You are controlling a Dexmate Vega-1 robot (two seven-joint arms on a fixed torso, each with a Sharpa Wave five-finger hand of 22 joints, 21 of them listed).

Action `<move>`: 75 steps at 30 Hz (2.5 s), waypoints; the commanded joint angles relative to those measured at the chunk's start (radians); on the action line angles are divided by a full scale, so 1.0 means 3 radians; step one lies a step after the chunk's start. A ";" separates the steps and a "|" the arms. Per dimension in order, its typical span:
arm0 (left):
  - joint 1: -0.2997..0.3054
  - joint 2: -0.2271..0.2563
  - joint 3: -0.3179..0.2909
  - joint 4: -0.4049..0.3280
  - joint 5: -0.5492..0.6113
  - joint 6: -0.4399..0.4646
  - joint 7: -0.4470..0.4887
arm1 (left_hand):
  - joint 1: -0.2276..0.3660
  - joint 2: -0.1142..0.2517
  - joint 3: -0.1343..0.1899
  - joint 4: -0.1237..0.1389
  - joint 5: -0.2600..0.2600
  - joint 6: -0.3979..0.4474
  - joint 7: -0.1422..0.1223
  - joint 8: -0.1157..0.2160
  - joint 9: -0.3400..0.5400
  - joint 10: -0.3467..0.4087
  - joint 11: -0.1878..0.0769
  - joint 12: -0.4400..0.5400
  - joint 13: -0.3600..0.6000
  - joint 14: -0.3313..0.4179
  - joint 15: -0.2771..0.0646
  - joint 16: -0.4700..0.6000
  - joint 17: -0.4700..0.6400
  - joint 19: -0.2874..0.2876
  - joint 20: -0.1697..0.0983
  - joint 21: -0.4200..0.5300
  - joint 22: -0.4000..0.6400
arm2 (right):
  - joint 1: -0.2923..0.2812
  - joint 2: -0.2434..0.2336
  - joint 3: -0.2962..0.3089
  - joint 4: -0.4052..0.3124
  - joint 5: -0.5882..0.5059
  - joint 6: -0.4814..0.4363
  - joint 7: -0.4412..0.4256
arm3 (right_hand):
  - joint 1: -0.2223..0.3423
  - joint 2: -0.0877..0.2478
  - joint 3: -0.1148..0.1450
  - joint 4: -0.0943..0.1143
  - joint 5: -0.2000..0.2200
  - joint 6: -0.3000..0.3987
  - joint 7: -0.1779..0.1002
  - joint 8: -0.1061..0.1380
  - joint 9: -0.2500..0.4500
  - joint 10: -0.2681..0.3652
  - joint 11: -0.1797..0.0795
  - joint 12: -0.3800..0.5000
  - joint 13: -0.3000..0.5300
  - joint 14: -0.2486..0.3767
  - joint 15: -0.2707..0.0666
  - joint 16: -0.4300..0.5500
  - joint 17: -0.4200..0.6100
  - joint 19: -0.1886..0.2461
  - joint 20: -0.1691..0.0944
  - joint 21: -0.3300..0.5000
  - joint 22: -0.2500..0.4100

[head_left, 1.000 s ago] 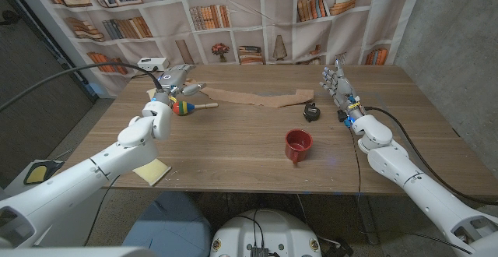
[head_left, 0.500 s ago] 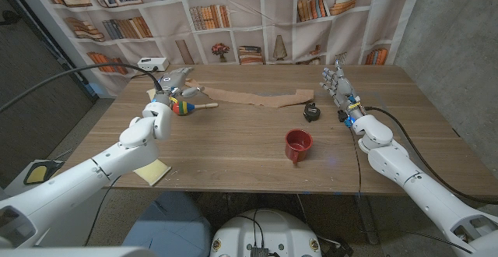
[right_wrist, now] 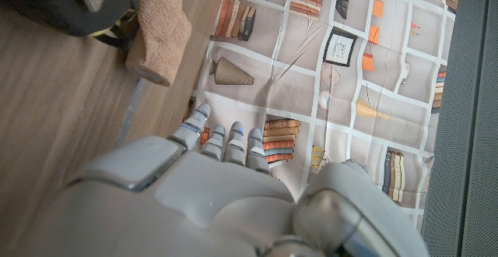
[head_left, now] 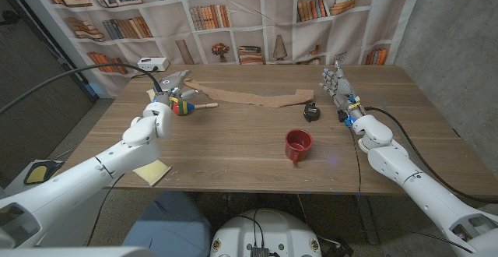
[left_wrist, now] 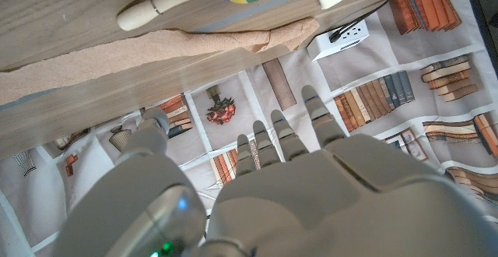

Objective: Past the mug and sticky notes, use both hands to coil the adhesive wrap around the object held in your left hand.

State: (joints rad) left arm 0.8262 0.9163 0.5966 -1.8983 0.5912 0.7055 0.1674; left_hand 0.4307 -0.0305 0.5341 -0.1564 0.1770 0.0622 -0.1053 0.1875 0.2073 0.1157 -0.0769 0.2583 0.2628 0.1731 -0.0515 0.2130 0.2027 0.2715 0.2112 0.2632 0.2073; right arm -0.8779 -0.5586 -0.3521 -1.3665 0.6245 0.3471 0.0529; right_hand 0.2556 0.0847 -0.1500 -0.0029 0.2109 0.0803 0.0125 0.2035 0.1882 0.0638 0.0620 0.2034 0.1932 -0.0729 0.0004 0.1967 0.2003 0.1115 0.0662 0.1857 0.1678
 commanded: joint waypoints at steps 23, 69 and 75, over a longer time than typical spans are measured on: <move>-0.0209 -0.0018 0.0207 0.0258 -0.0066 0.0033 -0.0065 | 0.0058 0.0034 -0.0066 0.0011 0.0004 0.0096 -0.0022 0.0114 0.0018 0.0157 -0.0072 0.0067 0.0060 0.0071 -0.0055 0.0074 0.0070 0.0063 0.0012 0.0060 0.0054 | -0.0004 0.0010 -0.0002 0.0026 -0.0005 0.0011 -0.0018 | 0.0027 0.0007 0.0002 -0.0020 -0.0008 0.0048 -0.0046 0.0015 0.0011 0.0049 -0.0045 0.0013 0.0015 0.0004 -0.0035 0.0014 -0.0003 0.0010 0.0016 0.0012 0.0010; -0.0404 0.0040 0.0530 0.0188 0.0640 0.0279 -0.0727 | 0.1131 -0.0010 -0.0174 -0.0019 -0.0006 0.0260 -0.0215 0.0385 0.0179 0.0369 -0.0335 0.0273 0.0350 0.0379 -0.0181 0.0359 0.0310 0.0556 0.0010 0.0441 0.0238 | -0.0065 -0.0019 0.0033 -0.0037 0.0034 0.0017 -0.0013 | 0.0040 0.0029 0.0018 -0.0027 -0.0013 0.0052 -0.0060 0.0003 0.0013 0.0055 -0.0054 0.0009 0.0015 0.0007 -0.0038 0.0017 -0.0003 0.0026 0.0036 0.0016 0.0010; -0.0482 0.0046 0.0632 0.0152 0.0822 0.0428 -0.1064 | 0.1160 0.0013 -0.0202 -0.0012 -0.0001 0.0248 -0.0230 0.0392 0.0191 0.0239 -0.0292 0.0233 0.0382 0.0290 -0.0154 0.0352 0.0351 0.0528 0.0010 0.0452 0.0254 | -0.0077 -0.0026 0.0036 -0.0036 0.0043 0.0030 0.0010 | 0.0040 0.0033 0.0020 -0.0027 -0.0014 0.0051 -0.0060 0.0001 0.0013 0.0059 -0.0048 0.0010 0.0015 0.0007 -0.0037 0.0017 -0.0003 0.0026 0.0038 0.0016 0.0011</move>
State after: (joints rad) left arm 0.7096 0.9302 0.7469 -1.8361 0.7583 0.7737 -0.0269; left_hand 0.7645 -0.0281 0.4796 -0.1599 0.1770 0.1464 -0.1683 0.3039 0.2599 0.2088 -0.1672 0.3329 0.3711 0.2728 -0.0980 0.3146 0.2999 0.4343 0.2126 0.3904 0.2781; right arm -0.8949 -0.5624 -0.3449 -1.3758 0.6320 0.3485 0.0467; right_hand 0.2595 0.0886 -0.1432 -0.0097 0.2070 0.0910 0.0018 0.2034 0.1881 0.0762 0.0496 0.2034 0.1932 -0.0691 -0.0035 0.1967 0.2003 0.1154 0.0699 0.1857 0.1678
